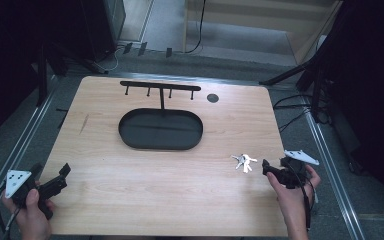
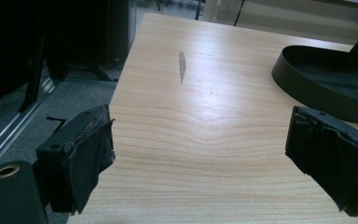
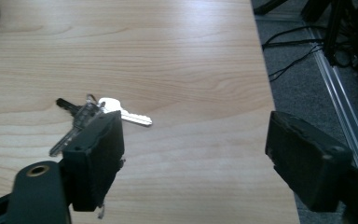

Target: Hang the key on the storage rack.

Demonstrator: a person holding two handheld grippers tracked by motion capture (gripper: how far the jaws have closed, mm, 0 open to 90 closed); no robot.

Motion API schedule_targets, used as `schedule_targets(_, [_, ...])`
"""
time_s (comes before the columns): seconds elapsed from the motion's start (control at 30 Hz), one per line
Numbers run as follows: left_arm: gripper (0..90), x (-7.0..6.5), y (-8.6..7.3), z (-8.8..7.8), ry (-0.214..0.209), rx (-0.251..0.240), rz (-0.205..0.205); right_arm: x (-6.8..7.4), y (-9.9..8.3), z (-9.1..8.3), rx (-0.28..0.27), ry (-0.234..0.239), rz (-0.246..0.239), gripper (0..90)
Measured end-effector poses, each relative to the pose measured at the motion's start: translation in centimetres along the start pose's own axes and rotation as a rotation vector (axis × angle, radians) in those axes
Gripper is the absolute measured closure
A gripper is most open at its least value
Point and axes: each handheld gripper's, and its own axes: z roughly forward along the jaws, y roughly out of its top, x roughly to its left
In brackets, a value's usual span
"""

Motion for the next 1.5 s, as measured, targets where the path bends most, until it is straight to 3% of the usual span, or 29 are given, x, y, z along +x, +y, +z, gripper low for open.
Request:
schedule_targets(0.17, [7.8,-0.1,0.0,0.0,0.005,0.002,0.0,1.1,1.6,0.5,0.066,0.011,-0.028,24.6])
schedule_targets(0.2, [7.8,-0.1,0.0,0.0,0.005,0.003,0.001,1.4,2.1,0.8,0.089,0.022,-0.043,26.5])
schedule_targets(0.23, [7.8,-0.1,0.0,0.0,0.006,0.003,0.001,1.9,2.7,1.3,0.129,0.018,-0.09,26.9])
schedule_targets(0.33, [7.8,0.0,0.0,0.0,0.004,0.004,0.001,2.3,3.2,1.8,0.172,0.014,-0.12,29.5])
schedule_targets(0.53, [7.8,0.0,0.0,0.0,-0.005,0.005,-0.003,3.7,5.5,3.4,0.336,0.079,-0.188,30.5])
schedule_targets(0.83, [7.9,0.1,0.0,0.0,-0.009,0.006,-0.004,4.4,5.7,5.4,0.457,0.138,-0.242,32.3])
schedule_targets(0.87, [7.8,0.1,0.0,0.0,-0.009,0.008,-0.004,4.7,5.5,5.8,0.506,0.161,-0.24,37.5])
schedule_targets(1.0, [7.8,0.0,0.0,0.1,-0.012,0.011,-0.004,5.1,5.0,6.5,0.566,0.162,-0.254,45.2])
schedule_targets(1.2, [7.9,0.1,0.0,0.1,-0.016,0.011,-0.003,5.3,4.6,6.9,0.607,0.174,-0.224,54.3])
schedule_targets(1.43, [7.9,0.0,0.0,0.1,-0.018,0.016,0.001,5.5,4.4,7.2,0.606,0.183,-0.213,61.7])
schedule_targets(1.5, [7.9,0.1,0.0,0.1,-0.019,0.016,0.0,5.5,4.3,7.3,0.596,0.163,-0.211,66.9])
